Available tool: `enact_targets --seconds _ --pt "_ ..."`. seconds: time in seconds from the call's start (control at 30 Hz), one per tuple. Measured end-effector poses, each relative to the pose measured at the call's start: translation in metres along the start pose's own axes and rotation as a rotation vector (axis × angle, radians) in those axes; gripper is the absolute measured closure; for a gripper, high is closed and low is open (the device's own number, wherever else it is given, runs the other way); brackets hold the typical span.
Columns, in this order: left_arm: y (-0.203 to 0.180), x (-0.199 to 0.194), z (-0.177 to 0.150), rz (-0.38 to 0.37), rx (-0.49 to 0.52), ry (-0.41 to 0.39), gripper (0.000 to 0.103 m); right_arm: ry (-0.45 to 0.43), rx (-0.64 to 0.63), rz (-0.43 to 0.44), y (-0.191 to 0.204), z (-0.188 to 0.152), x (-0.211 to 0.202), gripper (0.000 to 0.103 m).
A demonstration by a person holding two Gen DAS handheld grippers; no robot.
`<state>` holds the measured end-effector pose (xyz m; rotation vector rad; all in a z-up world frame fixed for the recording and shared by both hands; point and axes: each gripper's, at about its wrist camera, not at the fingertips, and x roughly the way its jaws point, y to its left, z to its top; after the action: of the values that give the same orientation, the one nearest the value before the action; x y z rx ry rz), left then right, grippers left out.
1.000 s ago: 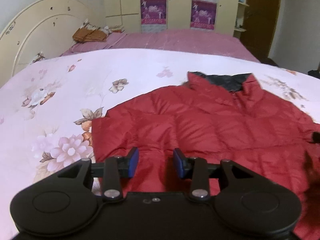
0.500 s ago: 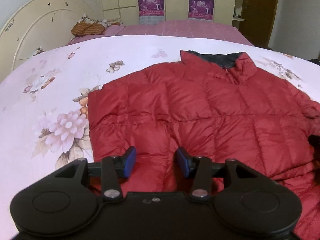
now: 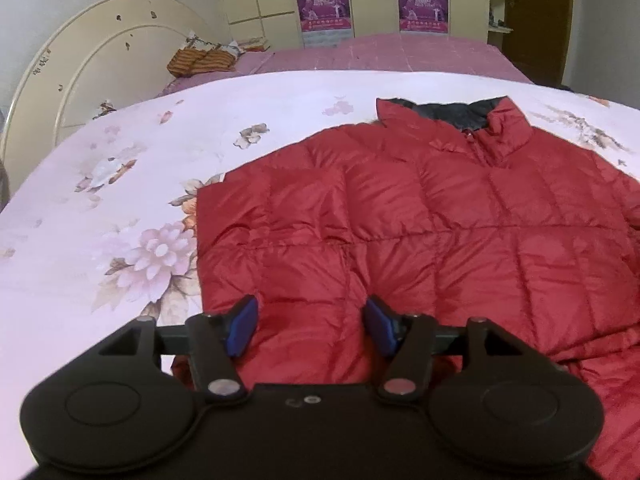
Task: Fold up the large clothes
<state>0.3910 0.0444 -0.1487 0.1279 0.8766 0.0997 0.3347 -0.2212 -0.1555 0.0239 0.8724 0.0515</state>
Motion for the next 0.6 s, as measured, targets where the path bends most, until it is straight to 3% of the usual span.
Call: enact_targets --seconds 0.23,0.6 --pt "-0.007 -0.040 -0.011 -0.017 0.023 -0.036 0.030 -0.052 -0.017 0.064 0.002 -0.011 -0.040 0.030" --pt "-0.009 -0.087 -0.041 -0.059 0.050 -0.037 0.023 -0.059 0.005 0.108 0.010 -0.042 -0.087 0.030"
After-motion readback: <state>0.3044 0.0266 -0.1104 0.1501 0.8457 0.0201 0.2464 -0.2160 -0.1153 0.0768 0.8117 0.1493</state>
